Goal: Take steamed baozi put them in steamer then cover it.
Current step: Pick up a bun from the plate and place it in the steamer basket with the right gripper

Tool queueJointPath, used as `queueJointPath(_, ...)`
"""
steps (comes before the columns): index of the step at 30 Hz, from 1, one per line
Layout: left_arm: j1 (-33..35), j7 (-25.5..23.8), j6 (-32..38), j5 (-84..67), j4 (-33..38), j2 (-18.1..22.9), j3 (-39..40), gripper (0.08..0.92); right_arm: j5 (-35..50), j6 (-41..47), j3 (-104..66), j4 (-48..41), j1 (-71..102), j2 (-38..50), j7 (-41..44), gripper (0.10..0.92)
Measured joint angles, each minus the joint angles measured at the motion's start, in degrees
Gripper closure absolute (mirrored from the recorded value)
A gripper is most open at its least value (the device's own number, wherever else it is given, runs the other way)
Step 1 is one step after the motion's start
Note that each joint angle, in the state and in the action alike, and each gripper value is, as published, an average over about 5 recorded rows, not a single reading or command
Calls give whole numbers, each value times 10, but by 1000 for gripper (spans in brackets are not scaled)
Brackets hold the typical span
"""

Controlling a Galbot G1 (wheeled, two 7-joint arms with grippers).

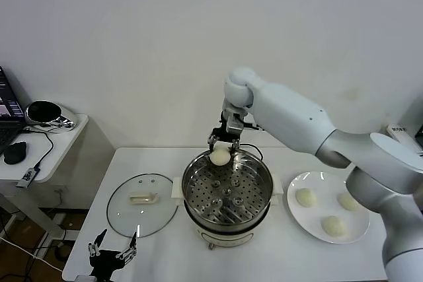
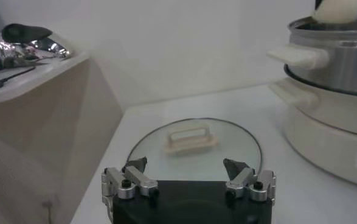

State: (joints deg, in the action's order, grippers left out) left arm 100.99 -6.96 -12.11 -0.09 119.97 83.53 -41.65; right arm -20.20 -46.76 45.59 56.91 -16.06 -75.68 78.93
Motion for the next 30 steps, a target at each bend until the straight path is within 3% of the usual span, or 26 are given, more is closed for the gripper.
queueJointPath(13,-6,-3,-1,-1,-8,0,0,177,-24,-4,-5,-13,22,-11,-10,404)
queueJointPath(16,-7,-3,-1,-1,-10,1,-2,177,-26,-4,-5,-14,24,-9,-13,375)
queueJointPath(23,-6,-3,0,-2,-14,2,0,177,-14,-2,-3,-9,24,-2,-15,217)
queueJointPath(30,-3,-4,0,-1,-14,2,3,177,31,53,11,35,5,23,-10,203)
